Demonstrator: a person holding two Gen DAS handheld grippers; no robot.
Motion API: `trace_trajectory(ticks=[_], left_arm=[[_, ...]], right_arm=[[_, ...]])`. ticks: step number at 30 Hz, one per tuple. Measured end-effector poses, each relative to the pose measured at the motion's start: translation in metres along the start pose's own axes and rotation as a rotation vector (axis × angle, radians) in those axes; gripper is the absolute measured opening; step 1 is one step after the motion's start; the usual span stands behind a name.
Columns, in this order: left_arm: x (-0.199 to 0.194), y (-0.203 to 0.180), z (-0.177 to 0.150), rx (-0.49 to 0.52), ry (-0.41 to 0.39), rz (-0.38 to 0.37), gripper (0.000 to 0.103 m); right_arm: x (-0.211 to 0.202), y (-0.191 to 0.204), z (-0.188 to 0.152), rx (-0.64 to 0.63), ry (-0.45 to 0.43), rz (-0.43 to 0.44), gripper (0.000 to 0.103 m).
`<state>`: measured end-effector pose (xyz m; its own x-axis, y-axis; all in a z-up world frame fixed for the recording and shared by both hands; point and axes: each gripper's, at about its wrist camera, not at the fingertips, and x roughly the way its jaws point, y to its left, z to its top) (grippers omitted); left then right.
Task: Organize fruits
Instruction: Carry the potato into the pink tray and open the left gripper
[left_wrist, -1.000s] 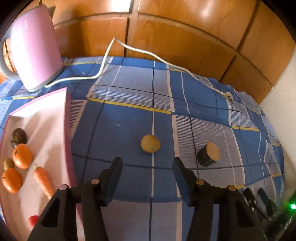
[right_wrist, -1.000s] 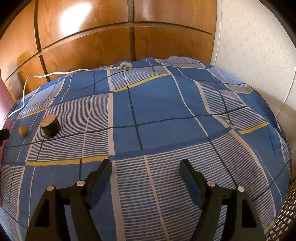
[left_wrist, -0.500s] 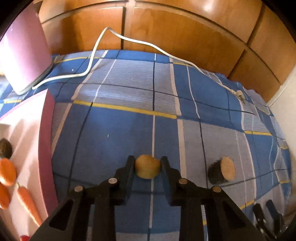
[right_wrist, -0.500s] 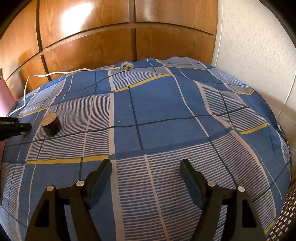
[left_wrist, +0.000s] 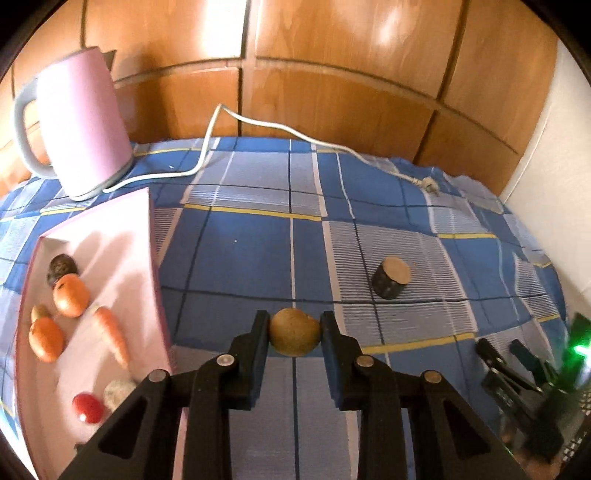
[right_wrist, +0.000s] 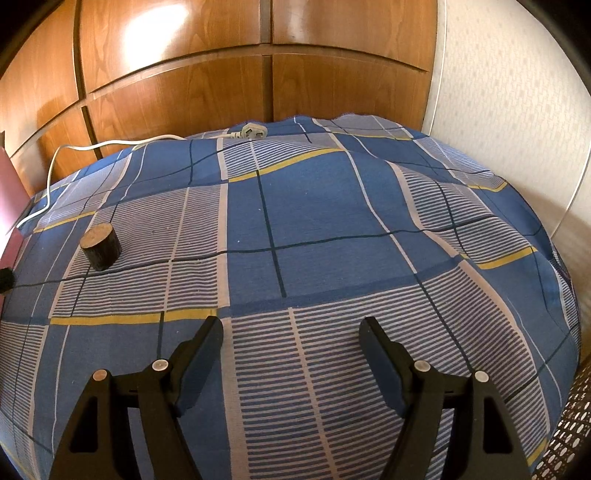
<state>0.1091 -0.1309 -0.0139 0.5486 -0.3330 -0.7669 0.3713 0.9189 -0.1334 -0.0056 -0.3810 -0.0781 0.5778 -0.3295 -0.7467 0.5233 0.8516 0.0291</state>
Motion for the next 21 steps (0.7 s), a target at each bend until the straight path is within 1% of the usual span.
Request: trace_trajectory(ticks=[4,14,17,21], left_arm=[[-0.023,0.008,-0.008,-0.013,-0.033,0.004,0.028],[-0.059,0.048,-0.02,-0.095,-0.077,0.011,0.028],[-0.068,0.068,-0.024,-0.142,-0.085,0.004,0.028],[-0.082,0.11,-0.036,-0.25,-0.081,-0.003,0.028]], right_arm=[[0.0,0.001,0.0,-0.001,0.002,0.001,0.077],[0.0,0.001,-0.001,-0.003,0.005,-0.004,0.077],[0.001,0.001,0.0,-0.007,0.006,-0.008,0.077],[0.002,0.001,0.0,-0.011,0.01,-0.013,0.077]])
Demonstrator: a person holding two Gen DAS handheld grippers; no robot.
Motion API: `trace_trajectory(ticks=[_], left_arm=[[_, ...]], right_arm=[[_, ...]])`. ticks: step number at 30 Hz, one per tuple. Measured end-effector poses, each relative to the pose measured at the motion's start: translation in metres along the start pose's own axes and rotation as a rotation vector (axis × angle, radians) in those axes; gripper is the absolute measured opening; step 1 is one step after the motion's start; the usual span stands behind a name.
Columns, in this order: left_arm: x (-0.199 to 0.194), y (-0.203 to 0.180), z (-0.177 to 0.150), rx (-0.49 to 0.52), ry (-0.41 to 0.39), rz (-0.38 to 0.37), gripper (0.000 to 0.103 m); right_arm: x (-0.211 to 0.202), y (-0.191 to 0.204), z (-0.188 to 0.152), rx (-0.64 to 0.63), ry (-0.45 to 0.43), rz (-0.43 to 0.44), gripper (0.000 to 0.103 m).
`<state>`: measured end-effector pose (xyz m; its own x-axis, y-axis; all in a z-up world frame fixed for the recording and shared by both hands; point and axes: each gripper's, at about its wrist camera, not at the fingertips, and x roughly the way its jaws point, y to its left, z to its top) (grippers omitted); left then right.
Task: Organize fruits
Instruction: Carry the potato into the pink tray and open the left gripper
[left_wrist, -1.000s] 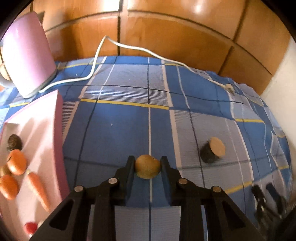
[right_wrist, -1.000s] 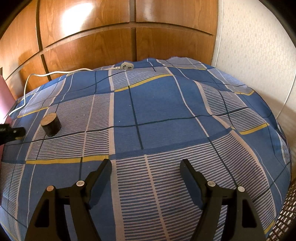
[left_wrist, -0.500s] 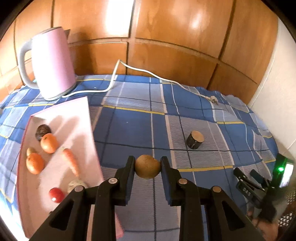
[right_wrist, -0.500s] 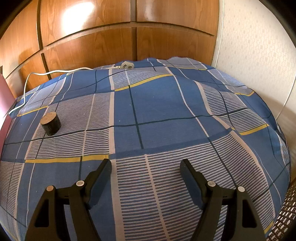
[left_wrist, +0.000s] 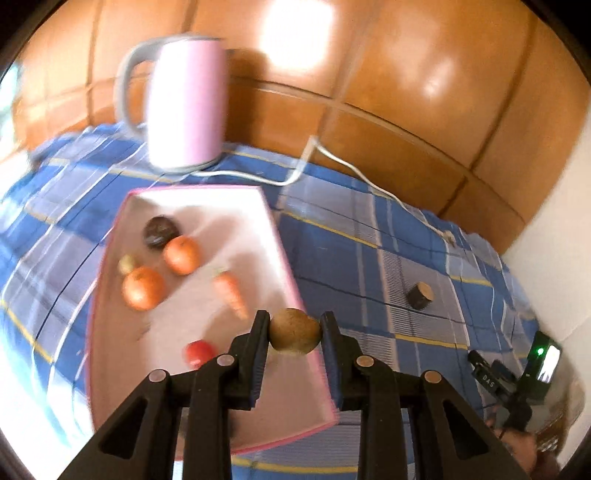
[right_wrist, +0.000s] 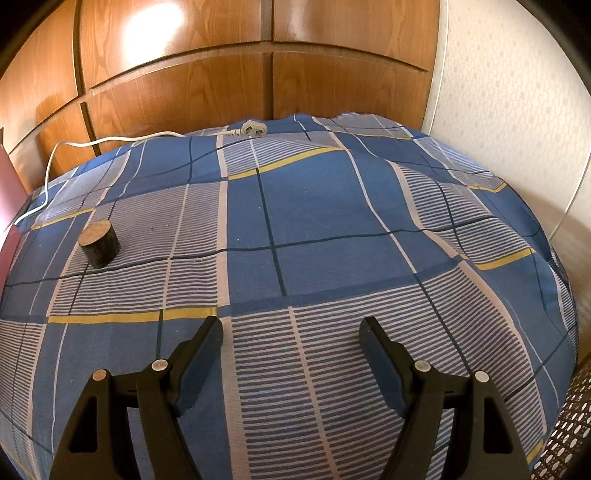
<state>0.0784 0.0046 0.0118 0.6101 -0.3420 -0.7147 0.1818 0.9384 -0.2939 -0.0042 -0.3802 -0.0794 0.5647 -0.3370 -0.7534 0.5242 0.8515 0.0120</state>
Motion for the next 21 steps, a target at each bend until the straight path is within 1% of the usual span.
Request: trace_trajectory(ticks=[1,6,9,13,17,19,21], left_arm=[[-0.005,0.015,-0.001,-0.035,-0.002,0.01,0.028],[-0.02,0.074,-0.01,-0.145,-0.017,0.072,0.028],[-0.024,0.096,-0.016,-0.184,-0.023,0.098,0.028],[-0.023,0.103,-0.018,-0.189,-0.029,0.111,0.028],[-0.016,0.098,-0.018,-0.152,-0.033,0.158,0.028],[-0.009,0.095,-0.017,-0.133,-0.028,0.196,0.028],[-0.007,0.092,-0.017,-0.115,-0.033,0.213,0.028]], right_arm=[[0.0,0.0,0.001,0.0,0.002,0.0,0.077],[0.001,0.0,0.002,0.002,0.018,0.0,0.077],[0.001,0.0,0.003,0.006,0.025,-0.006,0.077],[0.001,0.001,0.003,0.019,0.03,-0.017,0.077],[0.0,0.002,0.003,0.032,0.037,-0.029,0.077],[0.0,0.003,0.004,0.033,0.042,-0.033,0.077],[0.0,0.003,0.004,0.032,0.045,-0.034,0.077]])
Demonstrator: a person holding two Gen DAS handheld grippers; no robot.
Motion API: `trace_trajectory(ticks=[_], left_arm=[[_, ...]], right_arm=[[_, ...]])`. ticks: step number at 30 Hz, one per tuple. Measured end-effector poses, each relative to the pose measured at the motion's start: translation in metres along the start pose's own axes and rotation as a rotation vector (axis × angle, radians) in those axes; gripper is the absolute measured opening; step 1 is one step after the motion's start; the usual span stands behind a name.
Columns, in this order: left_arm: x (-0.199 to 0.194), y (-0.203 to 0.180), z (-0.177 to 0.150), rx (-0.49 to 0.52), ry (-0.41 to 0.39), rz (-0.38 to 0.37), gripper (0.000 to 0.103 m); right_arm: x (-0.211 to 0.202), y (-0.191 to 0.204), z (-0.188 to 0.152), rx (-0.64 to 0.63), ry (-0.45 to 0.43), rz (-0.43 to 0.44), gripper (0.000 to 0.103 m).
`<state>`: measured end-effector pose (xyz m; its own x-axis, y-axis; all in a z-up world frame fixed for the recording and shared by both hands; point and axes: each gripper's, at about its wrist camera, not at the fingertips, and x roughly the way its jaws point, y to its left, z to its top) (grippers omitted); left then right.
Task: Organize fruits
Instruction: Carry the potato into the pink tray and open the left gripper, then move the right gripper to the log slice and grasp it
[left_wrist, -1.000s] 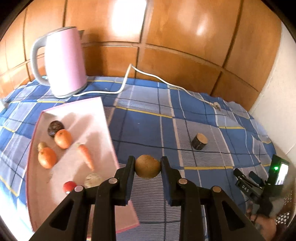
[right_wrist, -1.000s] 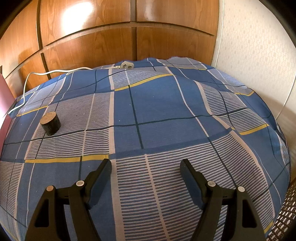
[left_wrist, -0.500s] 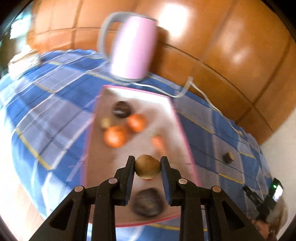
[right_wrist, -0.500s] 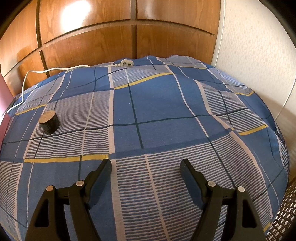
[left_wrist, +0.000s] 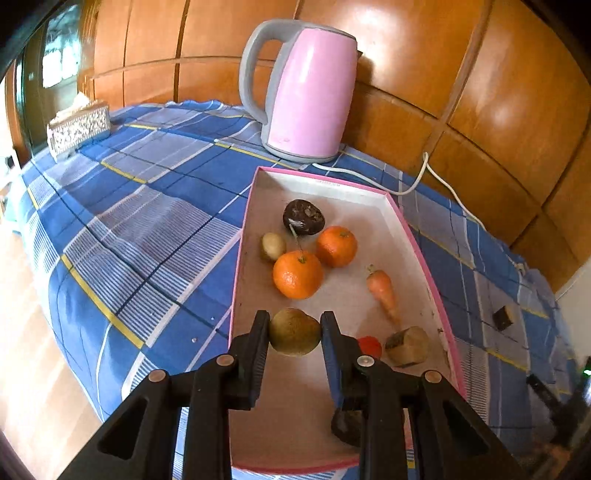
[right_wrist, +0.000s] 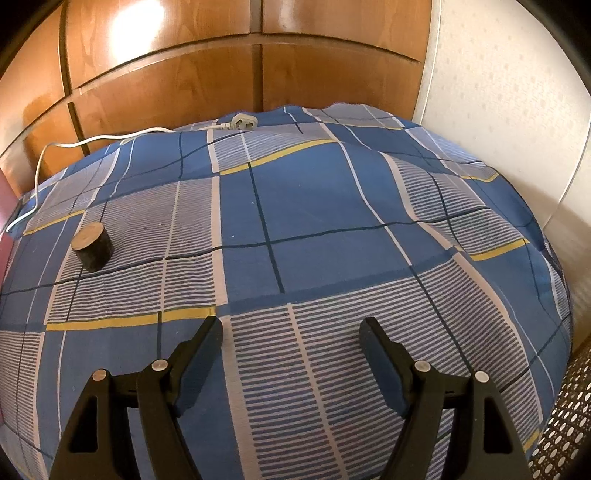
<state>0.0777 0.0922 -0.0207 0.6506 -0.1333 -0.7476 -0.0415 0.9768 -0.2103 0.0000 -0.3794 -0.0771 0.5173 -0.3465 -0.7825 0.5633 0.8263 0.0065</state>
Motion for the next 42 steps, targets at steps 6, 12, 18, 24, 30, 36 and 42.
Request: trace_trajectory(ticks=[6,12,18,24,30,36,42], left_arm=[[0.003,-0.008,-0.004,0.028,-0.004,0.042,0.029],[-0.002,-0.01,-0.008,0.005,-0.03,0.086,0.057],[-0.013,-0.014,-0.008,0.012,-0.06,0.092,0.064],[-0.018,-0.021,-0.01,0.033,-0.064,0.084,0.068],[-0.017,-0.027,-0.015,0.05,-0.051,0.063,0.071],[-0.018,-0.032,-0.019,0.064,-0.044,0.047,0.071],[-0.016,-0.035,-0.022,0.076,-0.03,0.036,0.072]], right_arm=[[-0.001,0.001,-0.001,-0.002,0.001,-0.009,0.077],[-0.001,0.001,0.0,-0.002,0.001,-0.01,0.077],[-0.001,0.002,0.0,0.005,0.012,-0.007,0.077],[-0.002,0.01,0.005,-0.004,0.03,0.052,0.077],[-0.009,0.052,0.005,-0.115,0.057,0.248,0.077],[-0.021,0.09,0.011,-0.202,0.037,0.343,0.077],[-0.016,0.097,0.027,-0.172,0.048,0.34,0.076]])
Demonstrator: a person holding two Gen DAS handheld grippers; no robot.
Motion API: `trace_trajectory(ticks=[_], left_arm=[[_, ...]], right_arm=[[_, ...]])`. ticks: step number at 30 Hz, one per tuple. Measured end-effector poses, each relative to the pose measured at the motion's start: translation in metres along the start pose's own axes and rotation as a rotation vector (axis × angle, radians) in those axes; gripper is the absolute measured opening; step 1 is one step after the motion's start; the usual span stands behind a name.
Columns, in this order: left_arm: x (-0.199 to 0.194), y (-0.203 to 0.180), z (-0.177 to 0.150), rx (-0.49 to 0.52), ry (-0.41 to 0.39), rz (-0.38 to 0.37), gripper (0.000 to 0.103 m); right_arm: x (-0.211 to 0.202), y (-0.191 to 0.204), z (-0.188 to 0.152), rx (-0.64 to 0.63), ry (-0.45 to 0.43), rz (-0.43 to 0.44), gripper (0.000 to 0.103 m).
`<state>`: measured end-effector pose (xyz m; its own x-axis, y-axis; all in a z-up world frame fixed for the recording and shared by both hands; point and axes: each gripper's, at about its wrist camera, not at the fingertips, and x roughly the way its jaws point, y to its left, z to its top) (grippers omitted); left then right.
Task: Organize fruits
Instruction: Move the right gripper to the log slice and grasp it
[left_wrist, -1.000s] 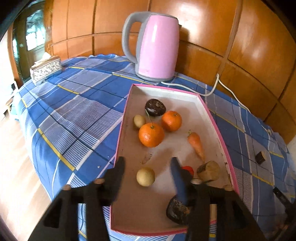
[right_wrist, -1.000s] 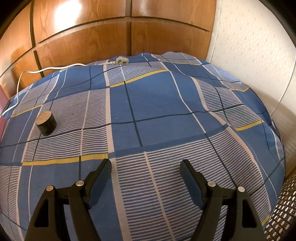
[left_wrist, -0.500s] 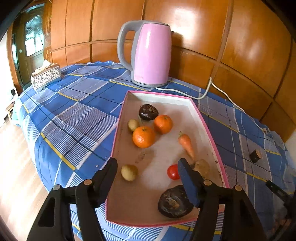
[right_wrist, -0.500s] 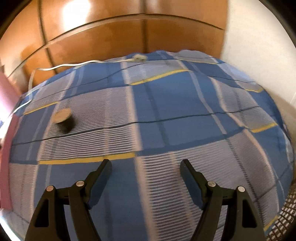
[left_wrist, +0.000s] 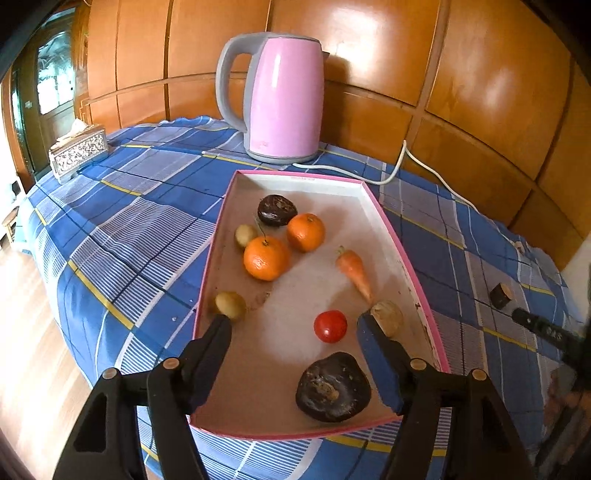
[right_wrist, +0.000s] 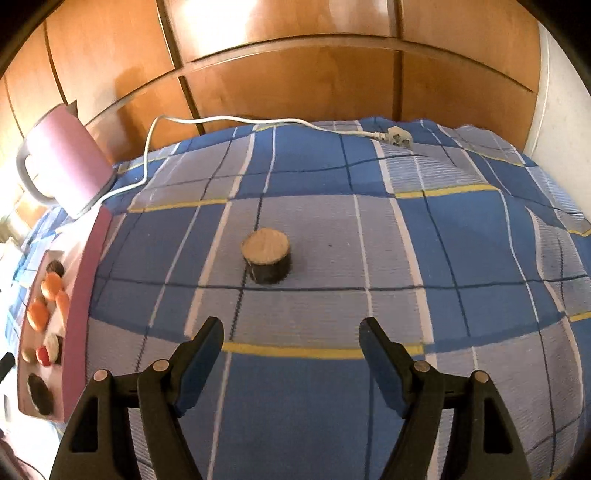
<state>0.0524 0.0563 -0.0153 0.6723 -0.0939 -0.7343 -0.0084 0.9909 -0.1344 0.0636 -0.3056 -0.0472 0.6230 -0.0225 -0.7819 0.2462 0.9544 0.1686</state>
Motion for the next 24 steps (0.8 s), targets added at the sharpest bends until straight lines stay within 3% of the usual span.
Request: trace_trajectory(ticks=[6,9,21,23,24], left_arm=[[-0.001,-0.001,-0.001,0.01,-0.001,0.004,0.075],[-0.001,0.0,-0.001,0.006,0.002,0.012,0.079],[-0.006,-0.001,-0.004,0.02,-0.007,0.028,0.085],[-0.006,-0.001,-0.005,0.017,-0.005,0.029,0.085],[-0.006,-0.001,-0.006,0.016,-0.004,0.03,0.085]], right_arm=[[0.018,0.009,0.018,-0.039,0.012,-0.04,0.074],[0.03,0.012,0.026,-0.059,0.039,-0.057,0.062],[0.054,0.016,0.042,-0.075,0.071,-0.075,0.063],[0.056,0.02,0.044,-0.102,0.07,-0.07,0.042],[0.055,0.023,0.044,-0.111,0.064,-0.051,0.036]])
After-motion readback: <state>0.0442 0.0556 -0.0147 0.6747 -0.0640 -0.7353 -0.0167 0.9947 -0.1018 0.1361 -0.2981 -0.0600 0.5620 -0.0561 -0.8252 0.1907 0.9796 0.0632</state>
